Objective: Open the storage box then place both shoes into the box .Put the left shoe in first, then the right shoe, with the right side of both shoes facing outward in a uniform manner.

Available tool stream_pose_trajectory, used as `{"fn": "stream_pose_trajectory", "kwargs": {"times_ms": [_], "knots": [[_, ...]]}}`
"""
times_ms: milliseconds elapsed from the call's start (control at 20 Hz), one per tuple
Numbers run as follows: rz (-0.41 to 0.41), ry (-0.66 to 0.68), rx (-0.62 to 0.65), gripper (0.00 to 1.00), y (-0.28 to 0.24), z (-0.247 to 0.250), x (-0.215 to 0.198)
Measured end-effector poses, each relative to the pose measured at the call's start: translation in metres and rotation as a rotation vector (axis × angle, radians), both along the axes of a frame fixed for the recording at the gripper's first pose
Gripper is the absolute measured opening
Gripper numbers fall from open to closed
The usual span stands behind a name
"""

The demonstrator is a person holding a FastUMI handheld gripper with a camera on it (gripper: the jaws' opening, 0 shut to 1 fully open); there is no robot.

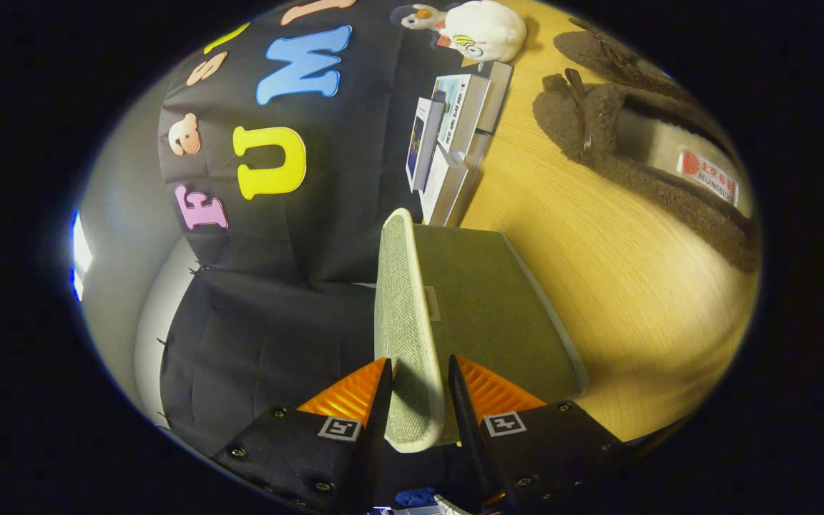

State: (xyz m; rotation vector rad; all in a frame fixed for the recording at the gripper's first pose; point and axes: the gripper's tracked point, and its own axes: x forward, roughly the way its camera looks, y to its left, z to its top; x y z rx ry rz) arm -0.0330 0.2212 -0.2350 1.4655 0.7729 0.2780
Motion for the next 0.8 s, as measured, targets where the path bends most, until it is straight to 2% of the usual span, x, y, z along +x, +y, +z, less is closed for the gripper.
{"fn": "stream_pose_trajectory", "kwargs": {"times_ms": [200,250,300,350,400,450,500,650,800], "knots": [[0.041,-0.015,-0.010,0.48,0.004,0.000,-0.003],[0.012,-0.041,0.008,0.48,0.020,0.001,0.004],[-0.008,-0.030,0.012,0.30,-0.011,0.009,0.001],[0.010,-0.034,0.014,0.13,-0.002,0.006,0.006],[0.023,-0.036,0.007,0.13,0.000,0.008,-0.001],[0.000,-0.049,-0.001,0.13,0.004,0.009,0.008],[0.014,-0.057,-0.028,0.00,0.001,0.009,0.005],[0.065,-0.077,-0.104,0.00,0.001,0.024,-0.002],[0.082,-0.121,-0.142,0.00,0.003,0.052,0.006]]}}
